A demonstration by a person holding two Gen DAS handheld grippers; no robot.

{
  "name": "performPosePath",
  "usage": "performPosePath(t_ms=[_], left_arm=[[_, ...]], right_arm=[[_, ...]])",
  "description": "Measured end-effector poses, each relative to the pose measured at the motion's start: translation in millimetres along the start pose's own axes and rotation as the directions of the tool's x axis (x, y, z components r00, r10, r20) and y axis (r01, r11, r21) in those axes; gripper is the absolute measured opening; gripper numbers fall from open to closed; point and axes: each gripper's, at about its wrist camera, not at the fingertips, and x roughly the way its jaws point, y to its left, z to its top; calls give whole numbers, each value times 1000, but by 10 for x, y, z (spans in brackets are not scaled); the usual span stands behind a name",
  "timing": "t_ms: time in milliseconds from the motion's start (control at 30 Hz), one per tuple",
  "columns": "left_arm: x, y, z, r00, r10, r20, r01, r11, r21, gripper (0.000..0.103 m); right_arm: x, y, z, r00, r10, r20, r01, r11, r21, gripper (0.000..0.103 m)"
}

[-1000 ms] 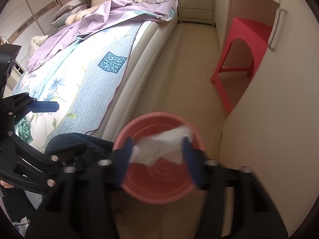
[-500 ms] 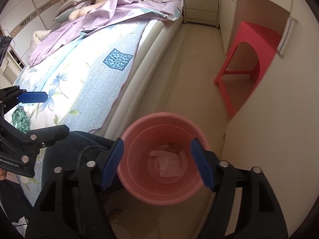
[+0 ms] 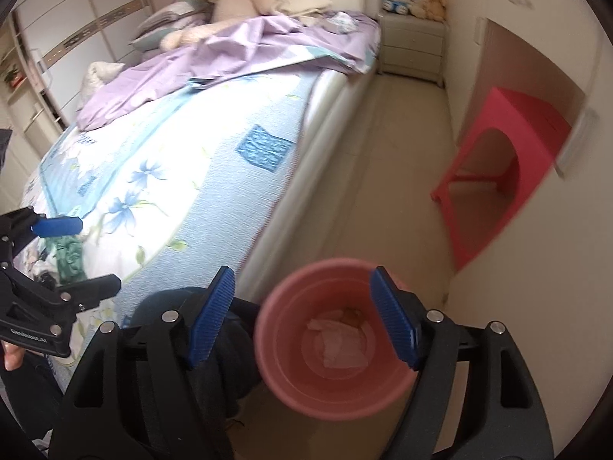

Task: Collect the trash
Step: 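Move both open tools back to the pile on the bed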

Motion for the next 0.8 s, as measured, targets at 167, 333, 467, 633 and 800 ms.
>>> performPosePath(t_ms=[167,333,467,633,800], left_arm=[[-73,274,-201,1000,15,-8,-15,997,-76,98],[-139,485,-442,999,29,-21,-31,990,-139,98],[-217,651,-650,999,29,-24,-33,982,-188,98],[-290,854,-882,998,46,-33,-53,970,-236,98],[-383,1119,-1126,997,61,-37,-69,947,-314,98]], right_arm=[[-16,327,114,999,51,10,-50,997,-59,72],[-48,667,190,994,105,18,-102,989,-111,72],[-51,979,212,990,143,13,-139,977,-162,72],[-30,1373,199,982,188,-9,-185,958,-221,72],[-8,1730,169,974,225,-33,-225,937,-269,72]])
